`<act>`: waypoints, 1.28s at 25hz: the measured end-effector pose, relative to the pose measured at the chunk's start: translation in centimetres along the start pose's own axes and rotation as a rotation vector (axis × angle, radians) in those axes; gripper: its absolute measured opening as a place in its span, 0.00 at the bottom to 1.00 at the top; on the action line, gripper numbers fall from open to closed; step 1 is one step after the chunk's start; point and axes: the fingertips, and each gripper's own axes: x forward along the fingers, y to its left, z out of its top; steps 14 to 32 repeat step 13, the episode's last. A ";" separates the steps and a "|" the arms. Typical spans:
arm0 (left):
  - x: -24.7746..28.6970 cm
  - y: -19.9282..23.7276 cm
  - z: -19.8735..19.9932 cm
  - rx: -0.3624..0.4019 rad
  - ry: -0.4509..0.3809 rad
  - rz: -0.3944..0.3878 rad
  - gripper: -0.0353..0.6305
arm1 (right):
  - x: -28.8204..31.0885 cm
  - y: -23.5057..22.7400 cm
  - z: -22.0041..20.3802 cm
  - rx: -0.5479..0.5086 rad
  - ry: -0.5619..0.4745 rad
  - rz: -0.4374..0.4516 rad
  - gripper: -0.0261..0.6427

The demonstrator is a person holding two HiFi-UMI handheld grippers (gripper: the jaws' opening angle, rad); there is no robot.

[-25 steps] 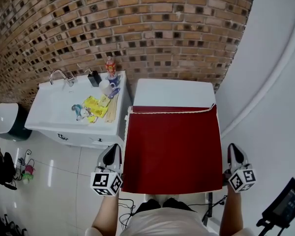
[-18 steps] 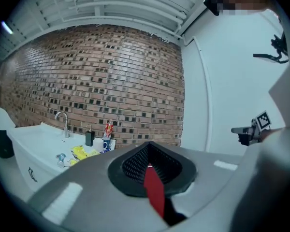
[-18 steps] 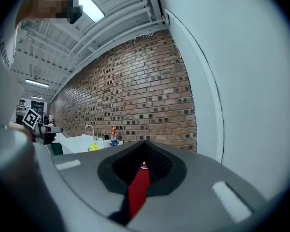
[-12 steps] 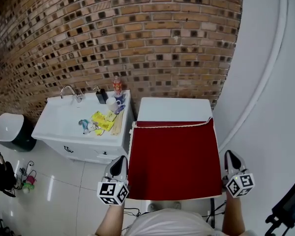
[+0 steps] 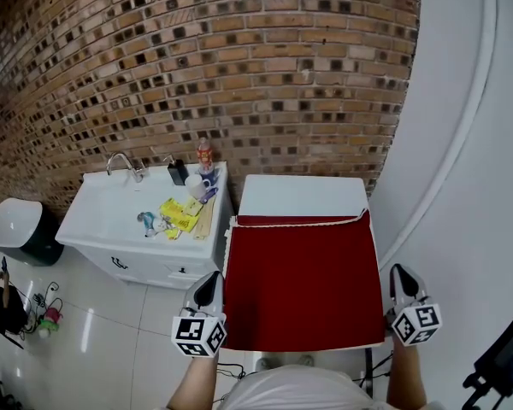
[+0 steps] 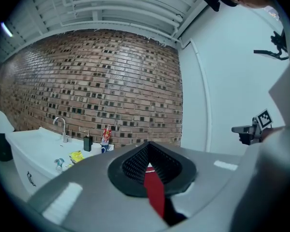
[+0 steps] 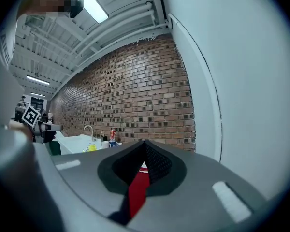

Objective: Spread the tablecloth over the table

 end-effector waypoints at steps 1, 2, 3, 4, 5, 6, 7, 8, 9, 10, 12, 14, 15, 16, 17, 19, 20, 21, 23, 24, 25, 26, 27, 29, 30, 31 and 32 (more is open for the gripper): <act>0.0 0.0 -0.1 -0.002 0.001 0.001 0.06 | 0.1 0.0 0.0 -0.002 0.000 0.002 0.05; 0.1 0.0 -0.2 -0.005 0.002 0.001 0.06 | 0.1 0.0 -0.1 -0.004 0.000 0.004 0.05; 0.1 0.0 -0.3 -0.007 0.002 0.001 0.06 | 0.2 0.1 -0.2 -0.003 0.002 0.005 0.05; 0.2 0.0 -0.3 -0.010 0.003 0.000 0.06 | 0.3 0.1 -0.3 -0.003 0.005 0.005 0.05; 0.2 0.0 -0.3 -0.013 0.004 0.000 0.06 | 0.3 0.1 -0.3 -0.003 0.008 0.005 0.05; 0.2 0.0 -0.3 -0.018 0.004 -0.001 0.06 | 0.4 0.1 -0.4 -0.004 0.012 0.005 0.05; 0.2 0.0 -0.3 -0.022 0.004 -0.002 0.06 | 0.5 0.1 -0.5 -0.004 0.016 0.005 0.05; 0.2 0.0 -0.3 -0.025 0.005 -0.003 0.06 | 0.5 0.2 -0.5 -0.005 0.019 0.005 0.05; 0.3 -0.1 -0.3 -0.028 0.005 -0.005 0.06 | 0.5 0.2 -0.6 -0.006 0.022 0.005 0.05; 0.3 -0.1 -0.3 -0.030 0.005 -0.006 0.06 | 0.5 0.1 -0.6 -0.006 0.024 0.004 0.05; 0.4 -0.1 -0.3 -0.034 0.005 -0.007 0.06 | 0.6 0.1 -0.6 -0.005 0.025 0.004 0.05; 0.4 -0.1 -0.3 -0.035 0.005 -0.008 0.06 | 0.7 0.1 -0.6 -0.004 0.025 0.004 0.05; 0.4 -0.1 -0.3 -0.035 0.005 -0.008 0.06 | 0.7 0.1 -0.6 -0.004 0.025 0.004 0.05; 0.4 -0.1 -0.3 -0.035 0.005 -0.008 0.06 | 0.7 0.1 -0.6 -0.004 0.025 0.004 0.05; 0.4 -0.1 -0.3 -0.035 0.005 -0.008 0.06 | 0.7 0.1 -0.6 -0.004 0.025 0.004 0.05; 0.4 -0.1 -0.3 -0.035 0.005 -0.008 0.06 | 0.7 0.1 -0.6 -0.004 0.025 0.004 0.05; 0.4 -0.1 -0.3 -0.035 0.005 -0.008 0.06 | 0.7 0.1 -0.6 -0.004 0.025 0.004 0.05; 0.4 -0.1 -0.3 -0.035 0.005 -0.008 0.06 | 0.7 0.1 -0.6 -0.004 0.025 0.004 0.05; 0.4 -0.1 -0.3 -0.035 0.005 -0.008 0.06 | 0.7 0.1 -0.6 -0.004 0.025 0.004 0.05; 0.4 -0.1 -0.3 -0.035 0.005 -0.008 0.06 | 0.7 0.1 -0.6 -0.004 0.025 0.004 0.05; 0.4 -0.1 -0.3 -0.035 0.005 -0.008 0.06 | 0.7 0.1 -0.6 -0.004 0.025 0.004 0.05; 0.4 -0.1 -0.3 -0.035 0.005 -0.008 0.06 | 0.7 0.1 -0.6 -0.004 0.025 0.004 0.05; 0.4 -0.1 -0.3 -0.035 0.005 -0.008 0.06 | 0.7 0.1 -0.6 -0.004 0.025 0.004 0.05; 0.4 -0.1 -0.3 -0.035 0.005 -0.008 0.06 | 0.7 0.1 -0.6 -0.004 0.025 0.004 0.05; 0.4 -0.1 -0.3 -0.035 0.005 -0.008 0.06 | 0.7 0.1 -0.6 -0.004 0.025 0.004 0.05; 0.4 -0.1 -0.3 -0.035 0.005 -0.008 0.06 | 0.7 0.1 -0.6 -0.004 0.025 0.004 0.05; 0.4 -0.1 -0.3 -0.035 0.005 -0.008 0.06 | 0.7 0.1 -0.6 -0.004 0.025 0.004 0.05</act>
